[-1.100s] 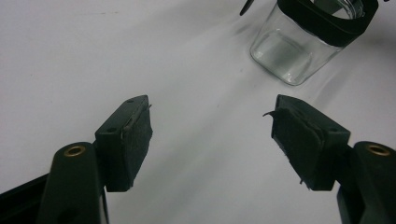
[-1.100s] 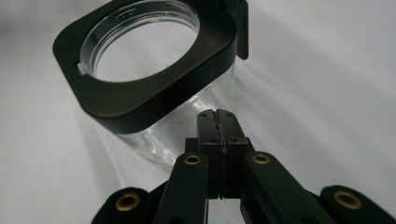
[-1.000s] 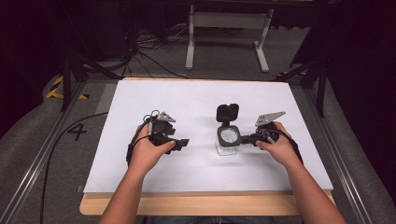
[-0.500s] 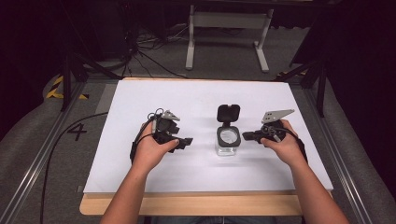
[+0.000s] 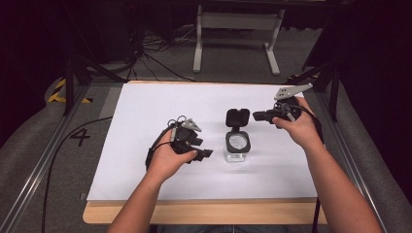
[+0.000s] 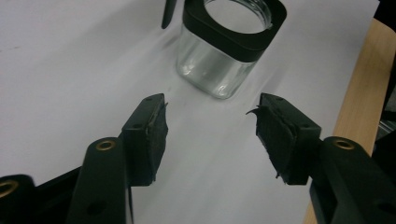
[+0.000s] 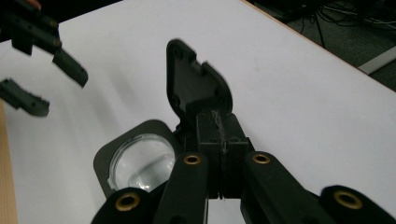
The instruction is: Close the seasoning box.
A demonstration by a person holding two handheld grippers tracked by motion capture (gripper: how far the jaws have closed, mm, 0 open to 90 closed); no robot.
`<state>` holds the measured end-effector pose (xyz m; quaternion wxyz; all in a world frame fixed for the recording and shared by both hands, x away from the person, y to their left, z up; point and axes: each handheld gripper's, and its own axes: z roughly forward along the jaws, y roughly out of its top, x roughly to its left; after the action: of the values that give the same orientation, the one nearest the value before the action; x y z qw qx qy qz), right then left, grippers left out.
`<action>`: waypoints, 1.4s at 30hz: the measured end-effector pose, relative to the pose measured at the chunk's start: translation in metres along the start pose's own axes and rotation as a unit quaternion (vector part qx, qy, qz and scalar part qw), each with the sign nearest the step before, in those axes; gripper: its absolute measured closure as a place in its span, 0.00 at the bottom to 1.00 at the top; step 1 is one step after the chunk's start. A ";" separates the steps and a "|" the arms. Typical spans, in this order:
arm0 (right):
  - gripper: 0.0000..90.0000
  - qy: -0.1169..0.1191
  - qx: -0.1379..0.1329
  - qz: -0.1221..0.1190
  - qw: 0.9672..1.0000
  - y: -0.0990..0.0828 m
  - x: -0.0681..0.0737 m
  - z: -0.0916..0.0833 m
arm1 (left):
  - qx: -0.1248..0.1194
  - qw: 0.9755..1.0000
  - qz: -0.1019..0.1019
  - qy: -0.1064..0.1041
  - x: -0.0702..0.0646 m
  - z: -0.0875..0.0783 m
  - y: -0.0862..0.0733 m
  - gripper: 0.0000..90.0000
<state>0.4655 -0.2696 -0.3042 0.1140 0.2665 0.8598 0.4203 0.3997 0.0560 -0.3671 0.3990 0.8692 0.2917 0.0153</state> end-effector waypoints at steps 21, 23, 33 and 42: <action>1.00 0.011 0.005 0.011 1.000 0.040 -0.015 0.022 | 0.001 0.999 0.020 -0.049 -0.023 0.043 -0.001 0.76; 1.00 0.013 0.007 0.014 1.000 0.040 -0.016 0.023 | -0.003 0.998 0.019 -0.054 -0.024 0.045 -0.001 0.80; 1.00 0.018 0.013 0.020 1.000 0.038 -0.020 0.030 | -0.014 0.996 0.012 -0.092 -0.027 0.062 -0.003 1.00; 1.00 0.023 0.019 0.023 0.999 0.037 -0.020 0.034 | -0.044 0.995 -0.003 -0.086 -0.020 0.069 -0.003 1.00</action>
<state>0.5101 -0.2397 -0.2969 0.0793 0.2789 0.8634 0.4128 0.3997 0.0001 -0.4126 0.4600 0.8482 0.2582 -0.0477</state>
